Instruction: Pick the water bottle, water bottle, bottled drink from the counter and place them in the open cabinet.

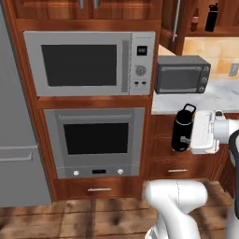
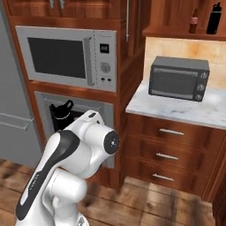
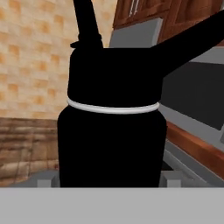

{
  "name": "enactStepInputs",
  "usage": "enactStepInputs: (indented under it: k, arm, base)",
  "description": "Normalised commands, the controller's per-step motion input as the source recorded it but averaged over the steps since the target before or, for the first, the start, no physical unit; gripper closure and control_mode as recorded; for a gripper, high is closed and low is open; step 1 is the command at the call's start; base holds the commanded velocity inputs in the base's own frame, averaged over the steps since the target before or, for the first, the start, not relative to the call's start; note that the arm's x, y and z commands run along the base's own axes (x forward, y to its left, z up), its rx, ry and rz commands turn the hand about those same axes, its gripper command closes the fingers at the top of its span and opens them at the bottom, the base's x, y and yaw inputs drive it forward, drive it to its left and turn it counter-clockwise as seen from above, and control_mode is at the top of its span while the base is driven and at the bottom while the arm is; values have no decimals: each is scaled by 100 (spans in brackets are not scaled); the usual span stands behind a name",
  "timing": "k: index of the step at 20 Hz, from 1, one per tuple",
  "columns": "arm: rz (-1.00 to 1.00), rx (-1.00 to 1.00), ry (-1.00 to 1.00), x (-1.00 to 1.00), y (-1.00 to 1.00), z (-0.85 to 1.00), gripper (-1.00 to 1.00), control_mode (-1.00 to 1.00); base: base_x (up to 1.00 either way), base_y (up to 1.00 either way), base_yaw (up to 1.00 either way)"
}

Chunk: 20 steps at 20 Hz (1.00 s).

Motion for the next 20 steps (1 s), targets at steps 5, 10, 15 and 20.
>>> enactStepInputs:
  k: [5,10,15,20]
  arm:
    - [0,0,0,0,0,0,100,100]
    - [0,0,0,0,0,0,100,100]
    - [0,0,0,0,0,0,100,100]
    - [0,0,0,0,0,0,100,100]
  base:
    - [48,-55,-2]
    - [11,-72,-13]
    - [9,-73,-11]
    - [13,-72,-9]
